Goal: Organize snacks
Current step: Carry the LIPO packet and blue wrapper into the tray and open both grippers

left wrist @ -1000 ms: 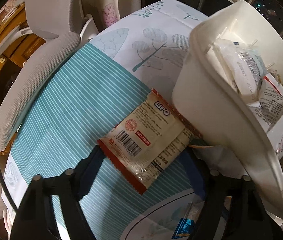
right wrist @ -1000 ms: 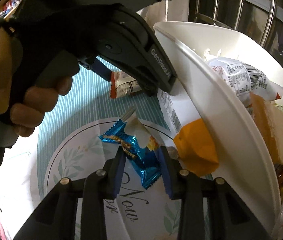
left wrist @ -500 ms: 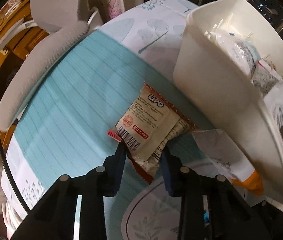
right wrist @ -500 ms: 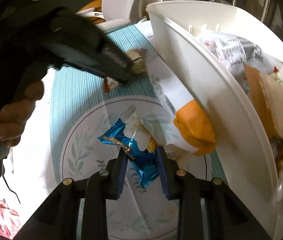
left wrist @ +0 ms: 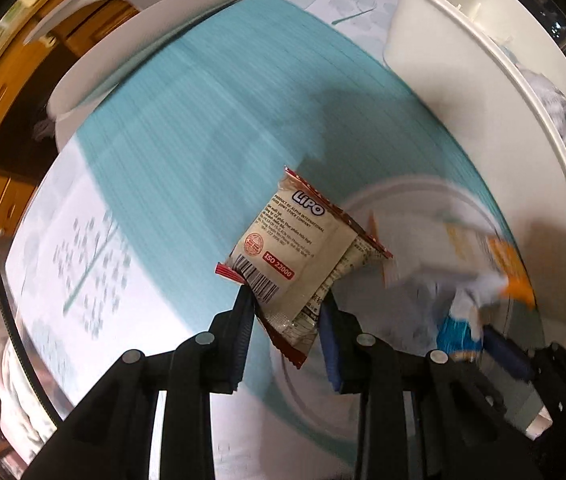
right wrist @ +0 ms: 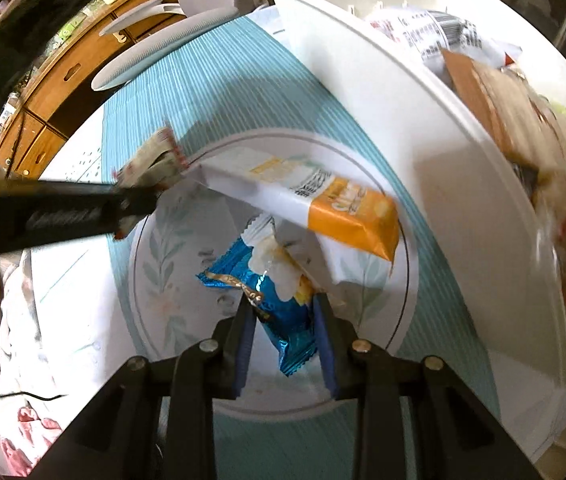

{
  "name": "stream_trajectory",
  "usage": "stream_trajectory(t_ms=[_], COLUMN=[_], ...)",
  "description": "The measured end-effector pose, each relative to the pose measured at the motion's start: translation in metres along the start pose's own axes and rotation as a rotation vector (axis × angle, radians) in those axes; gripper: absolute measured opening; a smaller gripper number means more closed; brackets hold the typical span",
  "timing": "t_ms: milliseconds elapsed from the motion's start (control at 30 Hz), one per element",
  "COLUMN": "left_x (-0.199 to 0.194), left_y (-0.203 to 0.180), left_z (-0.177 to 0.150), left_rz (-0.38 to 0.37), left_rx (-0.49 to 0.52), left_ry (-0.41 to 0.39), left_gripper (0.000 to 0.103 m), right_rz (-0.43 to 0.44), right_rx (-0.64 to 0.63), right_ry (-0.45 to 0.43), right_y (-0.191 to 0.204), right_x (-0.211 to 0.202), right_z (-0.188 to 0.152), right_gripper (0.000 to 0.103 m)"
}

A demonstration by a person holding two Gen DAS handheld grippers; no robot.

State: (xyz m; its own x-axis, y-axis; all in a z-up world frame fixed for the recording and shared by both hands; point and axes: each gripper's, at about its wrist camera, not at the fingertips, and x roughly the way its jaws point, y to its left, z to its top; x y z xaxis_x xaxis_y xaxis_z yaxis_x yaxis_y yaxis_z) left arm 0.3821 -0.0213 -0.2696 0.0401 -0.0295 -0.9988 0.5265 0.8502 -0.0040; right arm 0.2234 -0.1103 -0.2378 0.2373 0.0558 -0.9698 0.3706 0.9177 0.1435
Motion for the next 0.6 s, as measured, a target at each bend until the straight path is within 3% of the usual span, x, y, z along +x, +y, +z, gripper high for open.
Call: stream_trajectory(t_ms=[433, 600], left_x=[-0.078, -0.111], left_y=[0.001, -0.008], left_z=[-0.092, -0.126], left_rz=[-0.059, -0.121], left_rx=[-0.078, -0.122], left_ry=[-0.061, -0.094], left_gripper=[0.029, 0.029], right_rz=[0.030, 0.069], right_rx=[0.052, 0.092], right_ry=[-0.015, -0.016], right_y=[0.005, -0.005], right_x=[-0.057, -0.089], right_z=[-0.048, -0.062], right_gripper=[0.029, 0.029])
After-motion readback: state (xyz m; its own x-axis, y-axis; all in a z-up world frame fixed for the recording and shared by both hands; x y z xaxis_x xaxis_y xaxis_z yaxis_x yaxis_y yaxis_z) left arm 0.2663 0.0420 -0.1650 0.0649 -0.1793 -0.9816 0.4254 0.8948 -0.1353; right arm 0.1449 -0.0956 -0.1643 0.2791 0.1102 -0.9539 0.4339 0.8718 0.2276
